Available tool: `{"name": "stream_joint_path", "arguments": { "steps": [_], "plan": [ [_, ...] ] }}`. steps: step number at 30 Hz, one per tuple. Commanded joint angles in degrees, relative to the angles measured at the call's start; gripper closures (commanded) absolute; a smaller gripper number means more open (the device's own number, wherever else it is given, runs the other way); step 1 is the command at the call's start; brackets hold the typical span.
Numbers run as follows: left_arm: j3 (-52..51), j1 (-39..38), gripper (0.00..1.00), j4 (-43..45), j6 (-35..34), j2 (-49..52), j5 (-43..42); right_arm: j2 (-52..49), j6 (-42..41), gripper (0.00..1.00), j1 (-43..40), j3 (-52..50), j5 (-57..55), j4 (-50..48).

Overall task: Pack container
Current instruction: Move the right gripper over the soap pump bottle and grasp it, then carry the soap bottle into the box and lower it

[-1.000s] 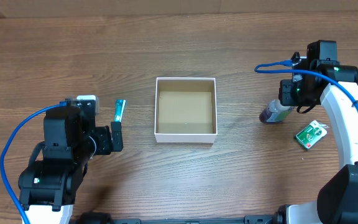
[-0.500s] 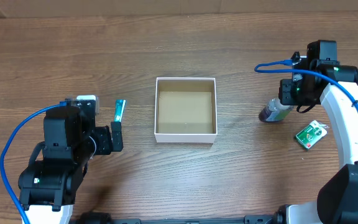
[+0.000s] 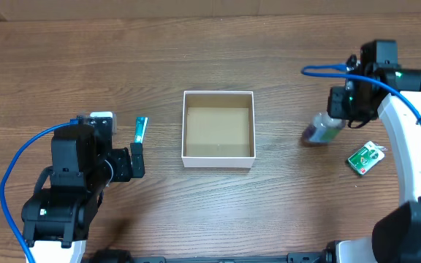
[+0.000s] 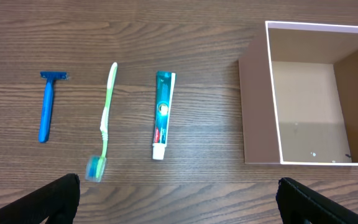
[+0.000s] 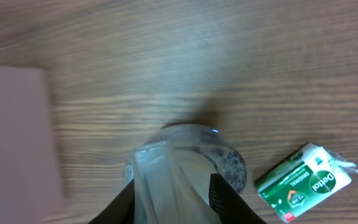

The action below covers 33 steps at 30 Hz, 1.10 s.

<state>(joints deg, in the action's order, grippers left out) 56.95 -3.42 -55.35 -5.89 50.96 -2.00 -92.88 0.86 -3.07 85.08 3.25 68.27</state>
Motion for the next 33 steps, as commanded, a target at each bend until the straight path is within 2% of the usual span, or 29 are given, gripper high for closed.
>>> {"name": "stream_joint_path", "arguments": {
  "steps": [1,7,10,14,17,25,33],
  "plan": [
    [1.44,-0.35,0.0,-0.07,-0.55,1.03,-0.98,6.45,-4.63,0.96,6.6,8.74,0.63,1.36],
    [1.44,-0.35,0.0,-0.09,-0.55,2.21,-0.98,8.76,-8.44,0.96,22.27,16.48,-4.81,0.33],
    [1.44,-0.35,0.0,-0.09,-0.55,2.8,-0.98,8.39,-10.36,0.96,30.99,16.85,-9.22,-2.86],
    [1.44,-0.35,0.0,-0.11,-0.55,3.17,-0.98,5.25,-13.11,0.96,38.6,16.83,-11.61,-6.88],
    [1.44,-0.35,0.0,-0.11,-0.57,3.15,-1.03,1.11,-15.98,0.96,40.92,16.83,-11.63,-9.49],
    [1.44,-0.35,0.0,-0.11,-0.55,3.26,-1.01,-10.43,-17.44,0.96,41.31,16.83,-11.61,-17.57],
    [1.44,-0.35,0.0,-0.09,-0.55,3.3,-1.01,-14.64,-17.42,0.96,41.24,16.79,-12.81,-25.81]
  ]
}}
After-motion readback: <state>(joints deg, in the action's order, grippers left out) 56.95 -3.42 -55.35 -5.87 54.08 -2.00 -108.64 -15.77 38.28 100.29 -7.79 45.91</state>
